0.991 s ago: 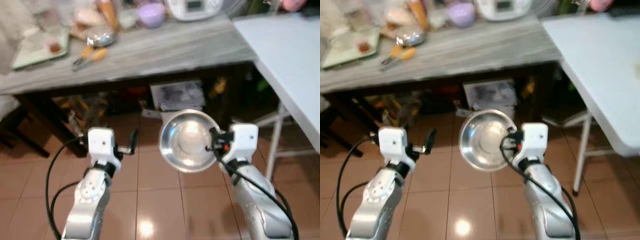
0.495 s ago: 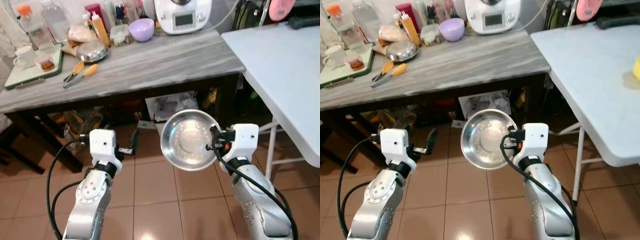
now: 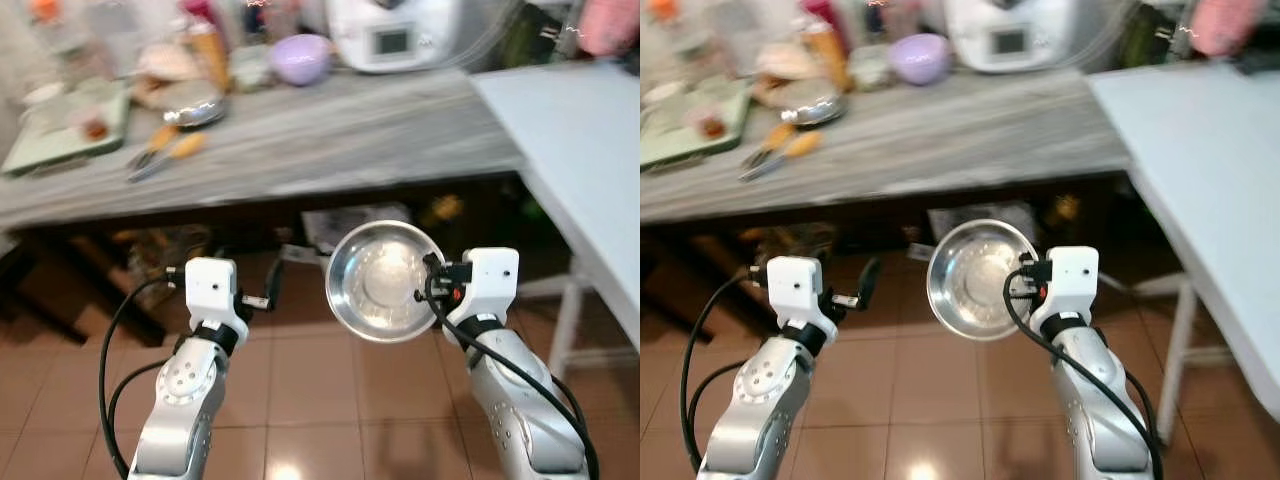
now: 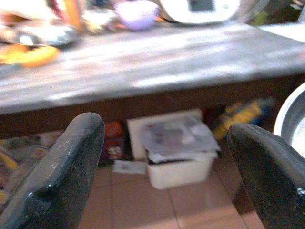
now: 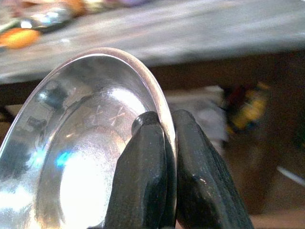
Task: Setting the table
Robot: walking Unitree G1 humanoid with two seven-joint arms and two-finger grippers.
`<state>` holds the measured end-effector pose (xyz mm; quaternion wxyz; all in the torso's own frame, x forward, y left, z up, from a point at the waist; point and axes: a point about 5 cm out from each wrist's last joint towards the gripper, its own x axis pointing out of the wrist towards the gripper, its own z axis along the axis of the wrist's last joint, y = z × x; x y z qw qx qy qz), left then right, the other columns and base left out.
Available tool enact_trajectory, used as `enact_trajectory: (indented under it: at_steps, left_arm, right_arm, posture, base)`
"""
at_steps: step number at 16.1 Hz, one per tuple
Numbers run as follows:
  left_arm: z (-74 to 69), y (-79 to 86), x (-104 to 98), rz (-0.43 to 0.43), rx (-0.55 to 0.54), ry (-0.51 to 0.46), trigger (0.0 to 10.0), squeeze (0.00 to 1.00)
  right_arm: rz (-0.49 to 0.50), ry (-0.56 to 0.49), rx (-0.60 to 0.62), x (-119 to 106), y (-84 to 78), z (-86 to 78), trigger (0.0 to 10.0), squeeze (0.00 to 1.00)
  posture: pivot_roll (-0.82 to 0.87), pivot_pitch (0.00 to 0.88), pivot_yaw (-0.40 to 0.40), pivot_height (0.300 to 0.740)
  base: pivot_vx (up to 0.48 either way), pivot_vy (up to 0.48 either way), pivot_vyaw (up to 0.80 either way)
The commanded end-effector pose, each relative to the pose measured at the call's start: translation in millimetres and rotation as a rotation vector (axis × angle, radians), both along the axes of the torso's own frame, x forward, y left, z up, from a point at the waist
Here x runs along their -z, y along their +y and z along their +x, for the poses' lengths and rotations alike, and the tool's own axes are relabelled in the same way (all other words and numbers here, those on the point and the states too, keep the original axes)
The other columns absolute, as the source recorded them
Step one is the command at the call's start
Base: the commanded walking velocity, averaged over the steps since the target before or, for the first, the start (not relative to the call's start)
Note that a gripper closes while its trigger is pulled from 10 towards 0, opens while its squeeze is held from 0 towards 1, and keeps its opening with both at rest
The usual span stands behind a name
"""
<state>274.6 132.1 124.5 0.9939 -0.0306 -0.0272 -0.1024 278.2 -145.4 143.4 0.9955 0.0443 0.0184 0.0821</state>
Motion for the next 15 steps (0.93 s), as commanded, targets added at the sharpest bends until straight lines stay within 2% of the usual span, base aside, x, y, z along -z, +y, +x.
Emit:
enact_trajectory:
  at_steps: [1, 7, 10, 14, 15]
  left_arm:
    - [-1.9, 14.6, 4.2, 0.019, -0.045, 0.017, 10.0, 0.0]
    - [-2.6, 13.2, 3.5, 0.014, -0.037, 0.013, 10.0, 0.0]
    - [-2.8, 12.3, 3.5, 0.009, -0.031, 0.014, 10.0, 0.0]
    - [-2.4, 10.3, 3.2, 0.008, -0.018, 0.014, 10.0, 0.0]
    - [-1.8, 10.0, 3.3, 0.008, -0.017, 0.014, 10.0, 0.0]
  right_arm:
    - [0.026, -0.012, -0.041, -3.0, 12.6, -0.2, 10.0, 0.0]
    - [0.031, -0.035, -0.019, -7.8, 10.1, 1.8, 10.0, 0.0]
    - [0.024, -0.089, 0.028, -20.7, 2.6, 2.9, 10.0, 0.0]
    - [0.023, -0.091, 0.068, -21.8, -4.6, 3.0, 10.0, 0.0]
    - [0.023, -0.089, 0.067, -22.2, -4.6, 3.3, 10.0, 0.0]
  posture:
    - [-0.25, 0.131, 0.134, 0.74]
    - [-0.25, 0.129, 0.132, 0.74]
    - [-0.26, 0.132, 0.137, 0.74]
    - [-0.26, 0.136, 0.142, 0.74]
    - [-0.27, 0.136, 0.142, 0.74]
  base:
    - [0.322, 0.0, 0.41]
    - [0.323, 0.0, 0.0]
    - [0.321, 0.0, 0.0]
    - [0.322, 0.0, 0.0]
    - [0.322, 0.0, -0.64]
